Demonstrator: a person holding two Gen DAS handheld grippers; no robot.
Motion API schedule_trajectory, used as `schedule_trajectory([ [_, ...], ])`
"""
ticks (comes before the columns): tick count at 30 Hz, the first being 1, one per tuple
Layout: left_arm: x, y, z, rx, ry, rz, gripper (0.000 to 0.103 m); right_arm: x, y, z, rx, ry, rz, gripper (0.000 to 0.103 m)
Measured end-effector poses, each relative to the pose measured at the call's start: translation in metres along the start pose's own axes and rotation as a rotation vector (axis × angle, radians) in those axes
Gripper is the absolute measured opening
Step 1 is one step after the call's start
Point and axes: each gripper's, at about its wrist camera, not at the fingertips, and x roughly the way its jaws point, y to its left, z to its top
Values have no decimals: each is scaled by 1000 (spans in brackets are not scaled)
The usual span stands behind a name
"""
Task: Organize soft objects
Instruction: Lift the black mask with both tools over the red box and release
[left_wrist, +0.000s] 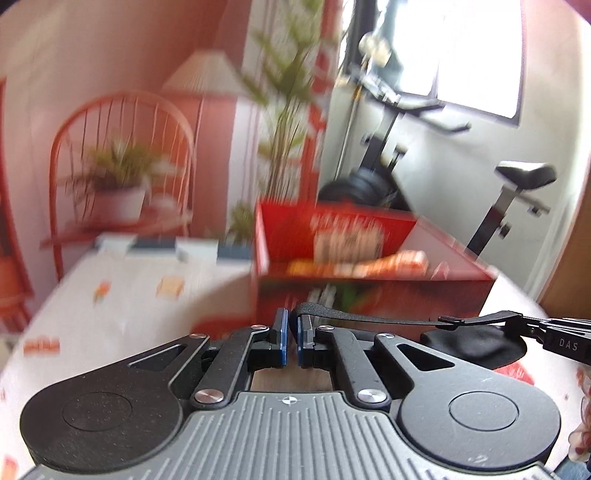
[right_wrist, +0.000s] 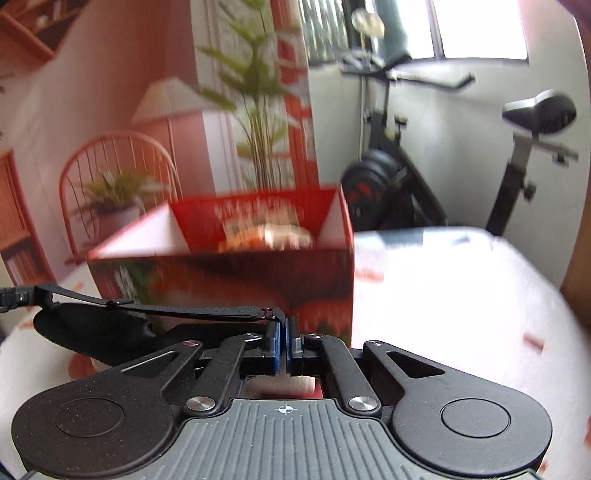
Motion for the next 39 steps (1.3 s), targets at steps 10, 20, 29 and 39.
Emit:
schedule_trajectory([
  [10, 30, -15, 75, 61, -63, 27, 6, 16, -12, 89, -83, -64, 51, 3],
  [20, 112, -20, 123, 75, -9, 99, 6, 117, -2, 156, -188, 16, 1, 3],
  [29, 186, -18, 129, 32, 104, 101, 6, 192, 1, 158, -210, 130, -50, 3],
  [39, 207, -21, 109, 81, 244, -7, 28, 206, 3, 141, -224, 242, -27, 24],
])
